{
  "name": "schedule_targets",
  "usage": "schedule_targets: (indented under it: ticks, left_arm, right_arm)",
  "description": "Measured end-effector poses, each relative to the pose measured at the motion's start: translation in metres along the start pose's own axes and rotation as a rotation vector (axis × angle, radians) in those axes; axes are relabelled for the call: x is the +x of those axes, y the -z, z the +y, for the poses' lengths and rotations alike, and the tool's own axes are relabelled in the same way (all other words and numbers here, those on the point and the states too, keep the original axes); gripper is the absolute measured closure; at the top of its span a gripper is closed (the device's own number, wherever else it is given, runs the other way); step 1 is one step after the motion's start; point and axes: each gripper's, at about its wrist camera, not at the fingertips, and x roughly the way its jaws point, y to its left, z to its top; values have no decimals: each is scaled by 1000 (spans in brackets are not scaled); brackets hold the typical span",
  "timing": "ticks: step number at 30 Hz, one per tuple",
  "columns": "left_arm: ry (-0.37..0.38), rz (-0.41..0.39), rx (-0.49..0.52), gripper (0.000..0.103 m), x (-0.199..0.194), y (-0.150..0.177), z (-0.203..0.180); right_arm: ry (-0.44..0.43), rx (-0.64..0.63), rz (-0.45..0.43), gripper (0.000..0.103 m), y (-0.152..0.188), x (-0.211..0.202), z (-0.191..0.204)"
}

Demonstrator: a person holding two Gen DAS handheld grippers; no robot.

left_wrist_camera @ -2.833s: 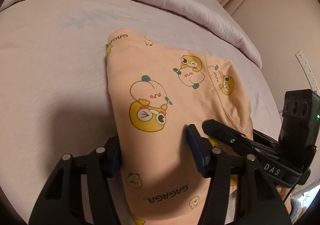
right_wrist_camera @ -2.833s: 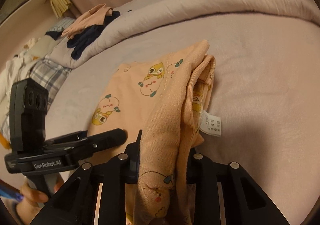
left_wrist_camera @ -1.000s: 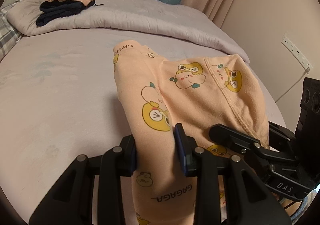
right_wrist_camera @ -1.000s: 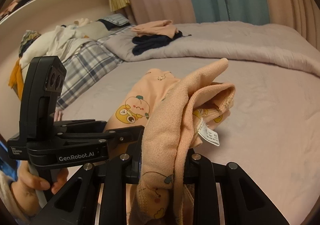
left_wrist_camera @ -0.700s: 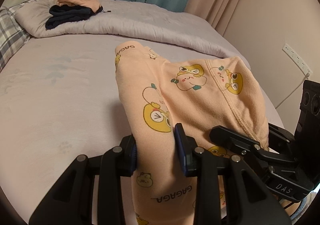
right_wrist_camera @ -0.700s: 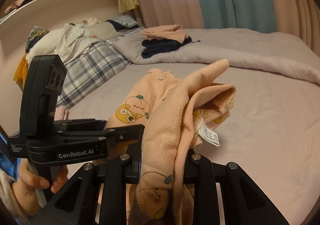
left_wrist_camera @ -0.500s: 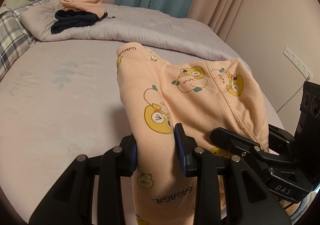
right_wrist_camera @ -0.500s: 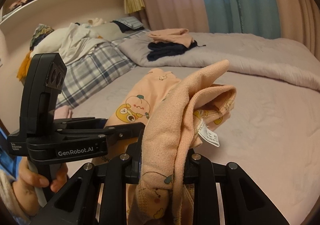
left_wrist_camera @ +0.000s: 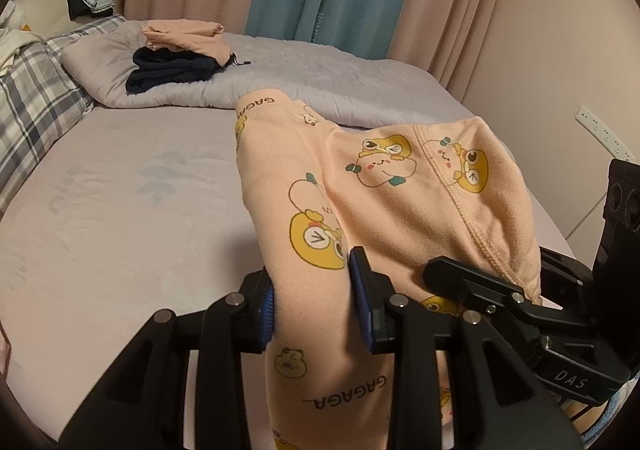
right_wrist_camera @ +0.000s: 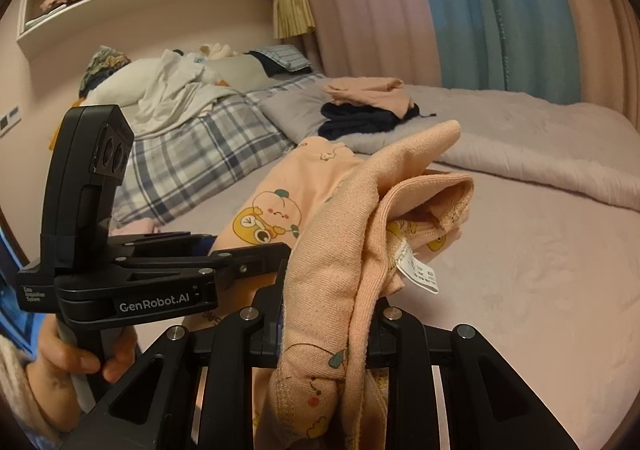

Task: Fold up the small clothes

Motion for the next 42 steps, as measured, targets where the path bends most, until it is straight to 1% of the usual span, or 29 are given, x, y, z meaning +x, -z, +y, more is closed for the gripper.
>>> schedule_targets:
  ticks: [6, 15, 42]
  left_arm:
    - [-24, -16, 15, 70, 0, -4, 2]
    - [-34, -27, 19, 70, 6, -9, 7]
    - [-63, -17, 31, 70, 46, -32, 25]
  right_arm:
    - [-7, -15, -6, 76, 0, 1, -1]
    - [-6, -20, -7, 76, 0, 2, -2]
    - [4, -11, 3, 76, -13, 35, -11]
